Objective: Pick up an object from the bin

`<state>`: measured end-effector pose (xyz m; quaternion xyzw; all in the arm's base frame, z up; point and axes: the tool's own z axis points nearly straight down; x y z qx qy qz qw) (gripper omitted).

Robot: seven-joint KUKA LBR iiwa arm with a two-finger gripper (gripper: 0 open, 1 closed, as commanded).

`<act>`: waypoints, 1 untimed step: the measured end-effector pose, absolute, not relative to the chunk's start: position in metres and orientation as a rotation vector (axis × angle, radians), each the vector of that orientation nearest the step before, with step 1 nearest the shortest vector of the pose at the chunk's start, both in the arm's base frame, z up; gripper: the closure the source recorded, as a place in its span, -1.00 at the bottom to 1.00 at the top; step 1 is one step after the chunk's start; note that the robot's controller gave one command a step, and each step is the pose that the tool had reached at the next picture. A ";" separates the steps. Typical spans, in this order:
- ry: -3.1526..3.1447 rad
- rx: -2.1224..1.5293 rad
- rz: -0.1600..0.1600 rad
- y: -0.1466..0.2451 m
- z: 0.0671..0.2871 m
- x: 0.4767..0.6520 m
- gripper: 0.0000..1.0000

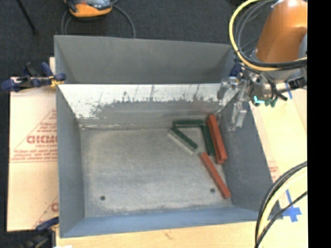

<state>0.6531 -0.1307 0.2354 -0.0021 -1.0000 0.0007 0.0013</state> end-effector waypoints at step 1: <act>-3.148 -0.004 0.005 -0.130 0.241 0.655 -1.00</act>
Offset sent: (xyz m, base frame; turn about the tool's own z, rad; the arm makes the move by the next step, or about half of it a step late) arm -0.0031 0.0450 -0.1654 0.0994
